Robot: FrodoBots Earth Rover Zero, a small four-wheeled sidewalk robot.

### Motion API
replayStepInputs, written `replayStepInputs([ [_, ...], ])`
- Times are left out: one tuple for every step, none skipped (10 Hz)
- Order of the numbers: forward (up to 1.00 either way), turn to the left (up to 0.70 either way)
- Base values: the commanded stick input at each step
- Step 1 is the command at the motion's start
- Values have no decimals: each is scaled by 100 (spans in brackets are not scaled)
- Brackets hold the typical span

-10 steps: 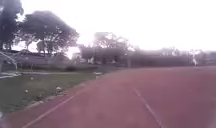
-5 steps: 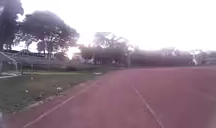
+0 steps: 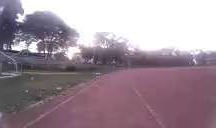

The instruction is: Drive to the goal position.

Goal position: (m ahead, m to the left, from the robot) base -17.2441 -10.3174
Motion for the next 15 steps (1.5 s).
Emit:
replayStepInputs([
  [-70, -35],
  [-70, -35],
  [-70, -35],
  [-70, -35],
  [-70, -35],
  [-70, -35],
  [-70, -35],
  [-70, -35],
  [-70, -35],
  [-70, -35],
  [-70, -35],
  [-70, -35],
  [-70, -35],
  [-70, -35],
  [-70, -35],
])
